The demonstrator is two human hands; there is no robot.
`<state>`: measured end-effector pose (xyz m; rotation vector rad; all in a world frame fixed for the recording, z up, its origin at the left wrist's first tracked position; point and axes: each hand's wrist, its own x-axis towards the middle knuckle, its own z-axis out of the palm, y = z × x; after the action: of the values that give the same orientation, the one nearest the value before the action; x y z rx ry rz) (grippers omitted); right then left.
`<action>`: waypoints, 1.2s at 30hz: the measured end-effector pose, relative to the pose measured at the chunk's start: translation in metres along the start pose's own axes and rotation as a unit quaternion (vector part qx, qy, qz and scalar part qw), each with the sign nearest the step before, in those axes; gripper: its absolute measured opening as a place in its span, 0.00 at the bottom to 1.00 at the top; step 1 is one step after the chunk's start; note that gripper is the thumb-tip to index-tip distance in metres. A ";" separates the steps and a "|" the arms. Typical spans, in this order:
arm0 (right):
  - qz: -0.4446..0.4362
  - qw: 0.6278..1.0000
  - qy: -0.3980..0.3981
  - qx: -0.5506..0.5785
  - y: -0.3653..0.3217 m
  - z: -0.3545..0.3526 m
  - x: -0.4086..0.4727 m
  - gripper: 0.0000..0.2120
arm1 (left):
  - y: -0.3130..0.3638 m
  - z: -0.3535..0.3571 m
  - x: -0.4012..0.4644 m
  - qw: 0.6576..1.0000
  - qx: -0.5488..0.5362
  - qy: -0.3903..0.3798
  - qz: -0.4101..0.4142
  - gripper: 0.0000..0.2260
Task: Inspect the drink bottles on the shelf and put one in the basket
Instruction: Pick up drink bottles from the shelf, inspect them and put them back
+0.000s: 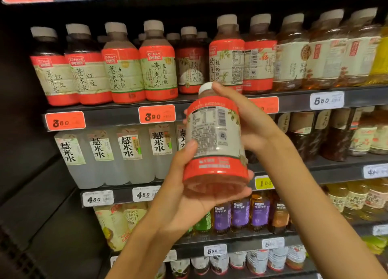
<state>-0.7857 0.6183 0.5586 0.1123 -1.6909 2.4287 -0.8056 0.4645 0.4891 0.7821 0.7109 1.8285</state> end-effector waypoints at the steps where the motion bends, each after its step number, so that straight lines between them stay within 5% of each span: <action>1: 0.010 0.999 -0.001 0.037 0.002 0.002 0.001 0.17 | 0.000 0.004 0.000 0.999 -0.031 -0.023 -0.013 0.34; 5: 0.029 0.996 0.035 0.079 0.003 0.002 0.005 0.09 | 0.001 0.016 -0.002 0.991 -0.122 -0.048 -0.022 0.34; 8: 0.014 0.993 0.062 0.096 0.006 -0.004 0.010 0.19 | 0.003 0.019 -0.004 0.983 -0.179 -0.037 -0.024 0.35; 11: 0.027 0.993 0.073 0.094 0.011 -0.002 0.006 0.09 | 0.003 0.016 -0.005 0.981 -0.191 -0.023 -0.029 0.33; 17: 0.022 0.992 0.076 0.101 0.012 -0.001 0.002 0.06 | -0.003 0.006 -0.002 0.983 -0.178 -0.010 -0.038 0.34; 22: -0.107 0.991 0.045 0.063 0.004 -0.001 -0.006 0.05 | -0.011 -0.007 0.003 0.998 -0.064 -0.014 -0.006 0.32; 25: -0.167 0.984 0.056 -0.027 -0.001 -0.001 -0.012 0.07 | -0.013 -0.018 0.004 0.994 0.064 0.068 0.057 0.24; 28: -0.227 0.960 0.123 -0.105 -0.006 0.002 -0.017 0.09 | -0.013 -0.023 0.002 0.964 0.213 0.129 0.094 0.19; 31: -0.250 0.944 0.164 -0.142 -0.005 0.011 -0.024 0.02 | -0.013 -0.022 0.001 0.937 0.286 0.158 0.124 0.25; 36: -0.286 0.904 0.223 -0.228 -0.001 0.026 -0.031 0.08 | -0.019 -0.017 0.003 0.876 0.414 0.173 0.177 0.32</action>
<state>-0.7565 0.5911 0.5637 -0.0156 -1.6541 1.4623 -0.8092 0.4711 0.4650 1.1951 1.7510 1.9988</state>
